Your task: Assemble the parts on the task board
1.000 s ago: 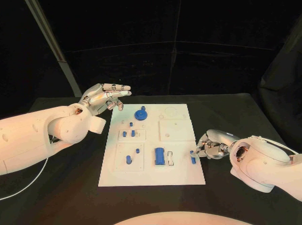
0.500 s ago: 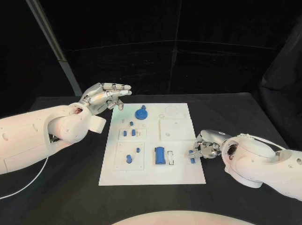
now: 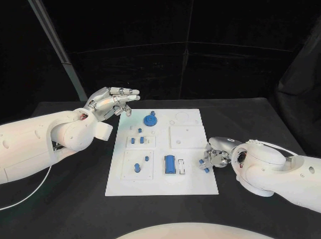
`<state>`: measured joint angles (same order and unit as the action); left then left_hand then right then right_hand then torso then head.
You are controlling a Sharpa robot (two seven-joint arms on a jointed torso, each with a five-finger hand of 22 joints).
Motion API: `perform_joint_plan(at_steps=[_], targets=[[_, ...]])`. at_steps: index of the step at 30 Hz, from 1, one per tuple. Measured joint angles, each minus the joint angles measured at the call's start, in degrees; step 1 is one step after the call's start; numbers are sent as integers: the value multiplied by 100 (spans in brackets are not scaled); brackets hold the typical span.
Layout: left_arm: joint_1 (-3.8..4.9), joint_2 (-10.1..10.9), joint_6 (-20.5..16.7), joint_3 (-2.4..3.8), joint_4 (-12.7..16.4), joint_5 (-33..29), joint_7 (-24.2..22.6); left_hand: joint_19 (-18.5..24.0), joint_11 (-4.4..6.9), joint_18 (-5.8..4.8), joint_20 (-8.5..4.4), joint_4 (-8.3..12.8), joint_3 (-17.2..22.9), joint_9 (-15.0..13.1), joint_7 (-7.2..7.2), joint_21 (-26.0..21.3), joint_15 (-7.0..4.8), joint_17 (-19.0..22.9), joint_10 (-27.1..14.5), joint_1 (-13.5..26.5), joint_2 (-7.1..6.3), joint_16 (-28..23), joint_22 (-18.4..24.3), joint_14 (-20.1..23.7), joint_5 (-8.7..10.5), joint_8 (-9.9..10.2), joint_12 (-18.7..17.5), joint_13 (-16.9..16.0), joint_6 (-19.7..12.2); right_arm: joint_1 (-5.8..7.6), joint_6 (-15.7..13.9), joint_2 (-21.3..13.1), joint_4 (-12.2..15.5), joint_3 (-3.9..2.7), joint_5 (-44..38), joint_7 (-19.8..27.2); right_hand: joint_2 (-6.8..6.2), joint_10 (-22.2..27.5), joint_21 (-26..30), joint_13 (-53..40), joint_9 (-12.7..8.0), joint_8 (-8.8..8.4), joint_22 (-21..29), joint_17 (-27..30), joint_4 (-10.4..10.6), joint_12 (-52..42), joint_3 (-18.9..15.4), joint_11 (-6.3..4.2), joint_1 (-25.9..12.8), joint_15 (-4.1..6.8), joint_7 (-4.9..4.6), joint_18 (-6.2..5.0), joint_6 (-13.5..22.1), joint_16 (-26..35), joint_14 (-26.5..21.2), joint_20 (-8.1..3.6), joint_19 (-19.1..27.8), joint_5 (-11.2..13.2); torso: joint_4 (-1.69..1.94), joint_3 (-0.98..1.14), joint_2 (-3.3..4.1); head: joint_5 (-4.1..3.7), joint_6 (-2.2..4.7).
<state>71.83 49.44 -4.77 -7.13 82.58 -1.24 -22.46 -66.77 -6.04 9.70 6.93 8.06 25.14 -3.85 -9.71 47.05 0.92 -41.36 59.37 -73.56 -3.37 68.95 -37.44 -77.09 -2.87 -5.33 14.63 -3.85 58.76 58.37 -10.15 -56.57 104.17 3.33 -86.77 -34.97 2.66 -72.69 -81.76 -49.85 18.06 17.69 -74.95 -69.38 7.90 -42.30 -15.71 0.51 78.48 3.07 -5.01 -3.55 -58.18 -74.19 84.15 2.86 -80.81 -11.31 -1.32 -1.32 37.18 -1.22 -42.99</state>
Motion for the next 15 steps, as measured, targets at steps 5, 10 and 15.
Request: perform_joint_plan(at_steps=[5,10,15], targets=[[0,2,5,0,0,4,4,0,0,0,0,0,0,0,0,0,0,0,0,0,0,0,-1,0,0,0,0,0,0,0,103,113,-15,-8,-259,-75,122,0,0,-26,33,-29,0,-12,-231,0,151,0,336,22,-9,0,-13,0,-21,0,0,227,0,1,-2,0,-2],[0,5,9,-1,0,7,8,0,0,0,0,0,0,0,0,0,0,0,0,0,0,0,-1,0,0,0,0,0,0,-5,141,141,9,-6,-433,-130,152,0,0,-37,33,-77,1,-26,-271,0,192,0,365,22,-10,0,-14,-2,-21,0,0,109,0,1,-4,0,-4],[0,6,13,-2,0,9,11,0,0,0,0,0,0,0,0,0,0,0,0,0,0,0,-1,0,0,0,0,0,0,-23,54,92,94,7,-454,-192,215,-31,-44,-95,33,-161,1,-86,-207,-46,256,-32,300,22,-10,0,-8,-68,-21,-3,-44,-459,0,1,-5,7,3]])
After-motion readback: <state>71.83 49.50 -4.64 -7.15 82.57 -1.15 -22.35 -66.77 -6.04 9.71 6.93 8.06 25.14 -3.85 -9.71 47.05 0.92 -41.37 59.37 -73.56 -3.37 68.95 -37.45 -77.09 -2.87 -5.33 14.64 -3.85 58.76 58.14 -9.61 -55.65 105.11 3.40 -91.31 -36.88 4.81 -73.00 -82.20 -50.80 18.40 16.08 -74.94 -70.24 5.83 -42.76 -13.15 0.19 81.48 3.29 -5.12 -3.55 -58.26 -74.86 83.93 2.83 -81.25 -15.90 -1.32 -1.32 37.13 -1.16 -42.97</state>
